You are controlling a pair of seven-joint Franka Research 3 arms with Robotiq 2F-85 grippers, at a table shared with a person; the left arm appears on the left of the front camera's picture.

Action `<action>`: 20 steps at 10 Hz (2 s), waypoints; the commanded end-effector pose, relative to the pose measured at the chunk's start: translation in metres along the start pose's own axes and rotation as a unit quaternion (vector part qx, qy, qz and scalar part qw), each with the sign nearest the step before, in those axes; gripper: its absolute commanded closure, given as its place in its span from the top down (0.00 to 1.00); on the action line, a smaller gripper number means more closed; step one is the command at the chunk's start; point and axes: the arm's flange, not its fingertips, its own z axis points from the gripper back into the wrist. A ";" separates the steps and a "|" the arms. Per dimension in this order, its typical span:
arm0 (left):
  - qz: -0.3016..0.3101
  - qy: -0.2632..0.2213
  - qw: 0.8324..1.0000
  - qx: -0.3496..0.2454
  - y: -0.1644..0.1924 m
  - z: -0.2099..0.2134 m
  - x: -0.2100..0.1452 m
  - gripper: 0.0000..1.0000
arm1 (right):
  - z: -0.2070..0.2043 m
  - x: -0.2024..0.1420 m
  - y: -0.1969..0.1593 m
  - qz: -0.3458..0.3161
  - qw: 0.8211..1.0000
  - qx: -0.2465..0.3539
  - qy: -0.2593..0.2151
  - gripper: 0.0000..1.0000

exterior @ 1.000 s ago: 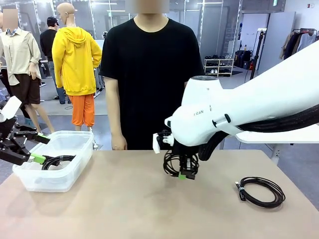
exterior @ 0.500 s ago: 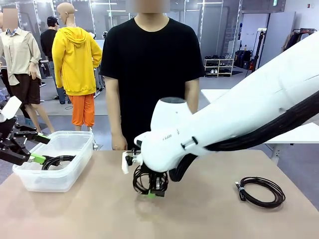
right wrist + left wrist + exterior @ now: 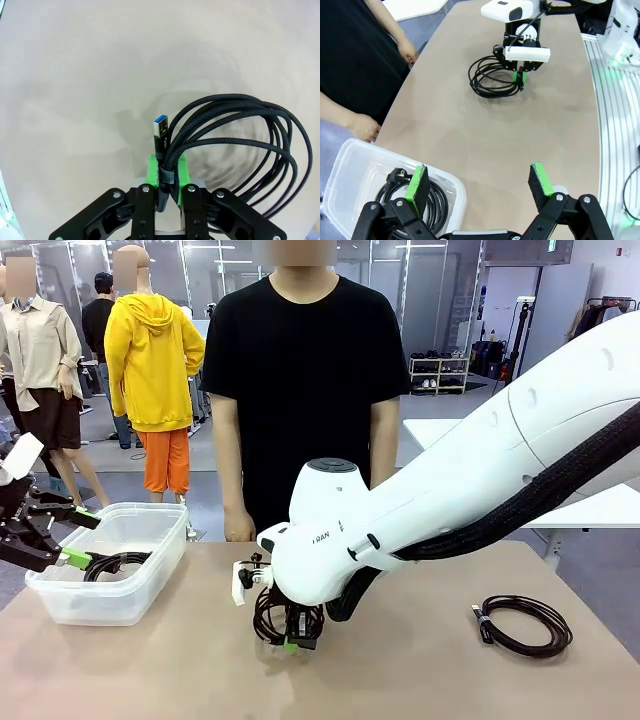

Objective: Organize and store the cables.
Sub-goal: Place the USB Extension Cable into the Organizing box.

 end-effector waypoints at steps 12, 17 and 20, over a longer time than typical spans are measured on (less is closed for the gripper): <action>-0.022 0.142 0.981 -0.129 -0.020 -0.101 0.129 1.00 | 0.163 -0.222 0.061 -0.139 0.961 -0.058 -0.233 1.00; 0.011 0.226 0.962 -0.154 -0.008 -0.197 0.171 1.00 | 0.190 -0.372 0.128 -0.187 0.889 -0.109 -0.404 1.00; 0.037 0.276 0.949 -0.146 -0.008 -0.250 0.174 1.00 | 0.170 -0.432 0.155 -0.200 0.857 -0.128 -0.457 1.00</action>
